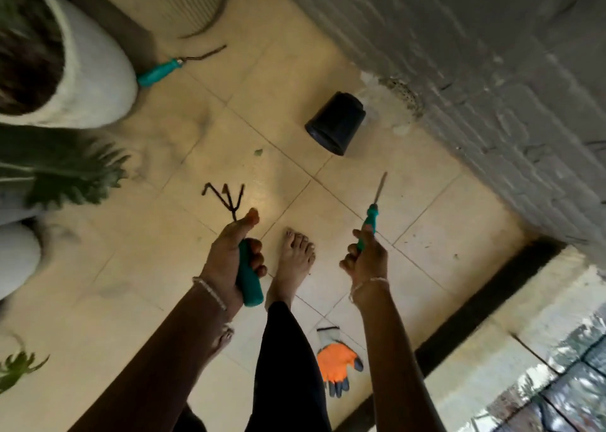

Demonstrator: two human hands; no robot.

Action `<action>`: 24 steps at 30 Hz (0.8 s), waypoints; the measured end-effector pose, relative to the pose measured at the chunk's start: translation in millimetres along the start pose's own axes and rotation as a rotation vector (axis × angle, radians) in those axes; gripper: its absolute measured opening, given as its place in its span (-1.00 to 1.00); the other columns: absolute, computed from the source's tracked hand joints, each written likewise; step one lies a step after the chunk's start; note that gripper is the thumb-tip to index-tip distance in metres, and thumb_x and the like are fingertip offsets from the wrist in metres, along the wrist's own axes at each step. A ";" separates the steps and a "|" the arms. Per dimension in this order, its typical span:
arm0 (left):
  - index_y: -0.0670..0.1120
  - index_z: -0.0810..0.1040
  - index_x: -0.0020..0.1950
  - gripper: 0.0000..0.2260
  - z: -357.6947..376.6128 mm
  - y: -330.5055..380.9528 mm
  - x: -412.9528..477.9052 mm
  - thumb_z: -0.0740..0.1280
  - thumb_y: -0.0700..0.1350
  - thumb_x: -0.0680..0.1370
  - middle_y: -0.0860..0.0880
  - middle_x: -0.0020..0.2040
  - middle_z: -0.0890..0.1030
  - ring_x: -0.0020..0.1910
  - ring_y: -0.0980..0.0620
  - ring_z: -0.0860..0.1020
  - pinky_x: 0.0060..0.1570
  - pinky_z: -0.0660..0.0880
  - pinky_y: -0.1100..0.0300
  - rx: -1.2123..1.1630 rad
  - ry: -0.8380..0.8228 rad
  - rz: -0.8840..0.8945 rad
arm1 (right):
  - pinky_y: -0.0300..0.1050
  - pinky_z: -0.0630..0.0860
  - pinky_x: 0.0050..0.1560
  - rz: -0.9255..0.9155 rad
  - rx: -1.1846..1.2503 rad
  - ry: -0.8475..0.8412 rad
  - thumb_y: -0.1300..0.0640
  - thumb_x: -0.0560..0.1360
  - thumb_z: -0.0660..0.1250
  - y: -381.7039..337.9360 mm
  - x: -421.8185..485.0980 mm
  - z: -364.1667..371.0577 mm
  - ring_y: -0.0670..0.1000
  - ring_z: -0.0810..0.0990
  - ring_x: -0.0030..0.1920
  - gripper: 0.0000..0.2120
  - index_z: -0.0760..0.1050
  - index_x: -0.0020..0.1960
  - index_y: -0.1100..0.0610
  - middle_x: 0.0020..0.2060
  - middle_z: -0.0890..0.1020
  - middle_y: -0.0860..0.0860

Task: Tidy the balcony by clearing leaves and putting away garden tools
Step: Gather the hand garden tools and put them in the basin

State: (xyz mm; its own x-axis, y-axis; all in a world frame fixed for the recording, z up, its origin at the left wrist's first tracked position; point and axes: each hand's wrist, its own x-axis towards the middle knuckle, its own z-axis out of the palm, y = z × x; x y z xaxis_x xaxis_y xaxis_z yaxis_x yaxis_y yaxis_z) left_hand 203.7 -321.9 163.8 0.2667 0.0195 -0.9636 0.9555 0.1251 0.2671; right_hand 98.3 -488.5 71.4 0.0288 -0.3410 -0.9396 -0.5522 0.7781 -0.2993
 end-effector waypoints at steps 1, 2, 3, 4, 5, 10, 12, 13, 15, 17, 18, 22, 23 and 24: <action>-0.04 0.47 0.03 -0.70 2.7 6.5 -13.9 0.41 0.09 0.42 0.02 -0.42 0.40 -0.53 0.09 0.35 -0.53 0.35 0.29 -0.026 0.008 -0.026 | -0.22 0.30 -0.45 -0.043 -0.060 -0.079 -0.06 0.65 0.14 -5.4 -32.3 5.1 -0.11 0.25 -0.57 -0.70 0.48 0.00 0.16 -0.47 0.31 -0.03; -0.05 0.47 0.03 -0.69 6.9 11.8 -26.7 0.40 0.12 0.44 0.03 -0.43 0.42 -0.53 0.09 0.37 -0.52 0.36 0.29 -0.038 0.012 -0.050 | -0.20 0.32 -0.46 -0.105 -0.125 -0.154 -0.07 0.64 0.15 -9.9 -63.2 9.1 -0.11 0.27 -0.56 -0.69 0.49 0.03 0.17 -0.47 0.32 -0.03; -0.06 0.47 0.02 -0.68 8.9 18.6 -42.2 0.38 0.14 0.46 0.03 -0.45 0.44 -0.54 0.09 0.40 -0.52 0.38 0.29 -0.044 0.009 -0.065 | -0.19 0.35 -0.47 -0.162 -0.198 -0.221 -0.08 0.61 0.16 -15.3 -94.5 13.7 -0.11 0.29 -0.55 -0.68 0.47 0.04 0.18 -0.47 0.33 -0.03; -0.08 0.48 -0.01 -0.70 13.5 23.9 -57.2 0.36 0.14 0.49 0.05 -0.48 0.46 -0.56 0.09 0.43 -0.53 0.40 0.30 -0.055 -0.004 -0.069 | -0.17 0.36 -0.47 -0.224 -0.281 -0.292 -0.09 0.58 0.16 -19.5 -121.6 16.3 -0.12 0.31 -0.54 -0.67 0.46 0.05 0.17 -0.48 0.35 -0.05; -0.09 0.50 -0.06 -0.72 17.2 28.9 -71.6 0.34 0.12 0.52 0.05 -0.50 0.48 -0.58 0.11 0.45 -0.55 0.42 0.33 -0.072 -0.019 -0.067 | -0.16 0.37 -0.47 -0.284 -0.380 -0.358 -0.10 0.56 0.16 -25.6 -150.0 18.5 -0.12 0.33 -0.52 -0.69 0.44 0.07 0.14 -0.49 0.37 -0.10; -0.21 0.50 0.02 -0.48 13.9 64.8 -120.4 0.47 0.22 0.39 -0.05 -0.42 0.53 -0.47 0.03 0.50 -0.40 0.48 0.28 -0.150 -0.005 -0.118 | -0.37 0.35 -0.47 -0.583 -0.784 -0.553 -0.07 0.60 0.10 -51.5 -256.3 38.8 -0.18 0.46 -0.51 -0.74 0.29 0.27 -0.08 -0.47 0.49 -0.13; -0.17 0.50 0.14 -0.31 3.4 77.4 -121.8 0.60 0.22 0.22 -0.13 -0.21 0.54 -0.25 -0.10 0.54 -0.17 0.55 0.10 -0.191 0.025 -0.132 | -0.36 0.37 -0.46 -0.648 -0.927 -0.600 -0.11 0.59 0.11 -52.9 -271.9 51.3 -0.21 0.53 -0.46 -0.78 0.23 0.24 -0.20 -0.41 0.55 -0.12; -0.15 0.52 0.11 -0.43 -2.9 82.7 -118.0 0.61 0.13 0.28 -0.14 -0.19 0.53 -0.24 -0.11 0.55 -0.16 0.56 0.09 -0.205 0.054 -0.108 | -0.35 0.39 -0.46 -0.660 -0.999 -0.622 -0.12 0.60 0.11 -53.1 -276.3 59.5 -0.22 0.55 -0.45 -0.77 0.19 0.23 -0.27 -0.39 0.57 -0.12; -0.13 0.53 0.03 -0.77 -11.4 91.5 -112.8 0.49 -0.16 0.44 -0.12 -0.23 0.49 -0.31 -0.03 0.50 -0.27 0.51 0.15 -0.224 0.106 -0.038 | -0.31 0.47 -0.41 -0.633 -1.114 -0.688 -0.17 0.60 0.11 -52.3 -282.5 72.1 -0.20 0.59 -0.38 -0.74 0.11 0.22 -0.38 -0.31 0.61 -0.12; -0.13 0.54 0.02 -0.86 -24.6 98.4 -105.1 0.36 -0.30 0.51 -0.10 -0.28 0.47 -0.36 0.01 0.46 -0.33 0.46 0.17 -0.268 0.132 0.012 | -0.21 0.57 -0.29 -0.578 -1.132 -0.766 -0.24 0.58 0.10 -54.5 -283.1 89.1 -0.14 0.64 -0.25 -0.81 0.20 0.18 -0.38 -0.19 0.65 -0.10; -0.13 0.53 0.02 -0.86 -31.6 102.3 -102.8 0.32 -0.32 0.53 -0.09 -0.32 0.48 -0.40 0.02 0.46 -0.36 0.44 0.18 -0.296 0.137 0.022 | -0.16 0.60 -0.23 -0.541 -1.117 -0.808 -0.28 0.57 0.09 -59.0 -280.8 100.4 -0.12 0.65 -0.19 -0.81 0.28 0.16 -0.33 -0.14 0.66 -0.11; -0.13 0.46 0.08 -0.80 -57.9 117.3 -86.4 0.24 -0.36 0.53 -0.06 -0.46 0.45 -0.54 0.04 0.40 -0.47 0.42 0.20 -0.371 0.134 0.042 | -0.15 0.38 -0.39 -0.541 -0.983 -0.708 -0.01 0.58 0.19 -80.6 -220.7 142.5 -0.11 0.44 -0.41 -0.82 0.50 -0.09 0.04 -0.43 0.51 -0.09; -0.12 0.45 0.10 -0.79 -62.7 116.4 -79.1 0.22 -0.36 0.54 -0.06 -0.46 0.44 -0.54 0.05 0.39 -0.49 0.42 0.20 -0.383 0.121 0.049 | -0.12 0.34 -0.40 -0.611 -1.019 -0.623 0.03 0.57 0.19 -85.9 -190.6 156.7 -0.09 0.41 -0.43 -0.81 0.49 -0.13 0.08 -0.47 0.46 -0.08; -0.12 0.44 0.11 -0.79 -64.7 117.9 -76.2 0.21 -0.36 0.55 -0.07 -0.45 0.43 -0.54 0.05 0.39 -0.50 0.42 0.20 -0.398 0.101 0.041 | -0.11 0.36 -0.37 -0.683 -1.080 -0.549 0.03 0.56 0.21 -90.3 -156.9 171.1 -0.07 0.42 -0.43 -0.82 0.49 -0.16 0.07 -0.48 0.46 -0.08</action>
State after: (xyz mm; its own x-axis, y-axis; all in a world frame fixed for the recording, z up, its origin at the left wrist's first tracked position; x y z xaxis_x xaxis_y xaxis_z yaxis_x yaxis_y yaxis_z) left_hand 288.0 -244.4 267.7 0.2709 0.1267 -0.9542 0.8158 0.4959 0.2975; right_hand 286.2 -415.0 217.5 0.7318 -0.0402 -0.6803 -0.6523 -0.3306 -0.6821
